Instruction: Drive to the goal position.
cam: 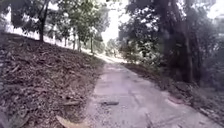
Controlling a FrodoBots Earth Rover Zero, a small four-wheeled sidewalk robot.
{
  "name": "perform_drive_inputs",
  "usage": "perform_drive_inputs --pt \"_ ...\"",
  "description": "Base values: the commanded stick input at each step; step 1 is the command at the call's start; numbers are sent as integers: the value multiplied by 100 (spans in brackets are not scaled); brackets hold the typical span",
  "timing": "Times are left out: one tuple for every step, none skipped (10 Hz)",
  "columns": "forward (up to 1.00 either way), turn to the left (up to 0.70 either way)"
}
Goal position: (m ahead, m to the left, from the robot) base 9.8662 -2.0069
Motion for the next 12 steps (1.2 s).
perform_drive_inputs --pt "50 0" --pt "50 0" --pt "50 0" --pt "50 0" --pt "50 0" --pt "50 0" --pt "50 0" --pt "50 0" --pt "50 0" --pt "50 0" --pt "50 0" --pt "50 0"
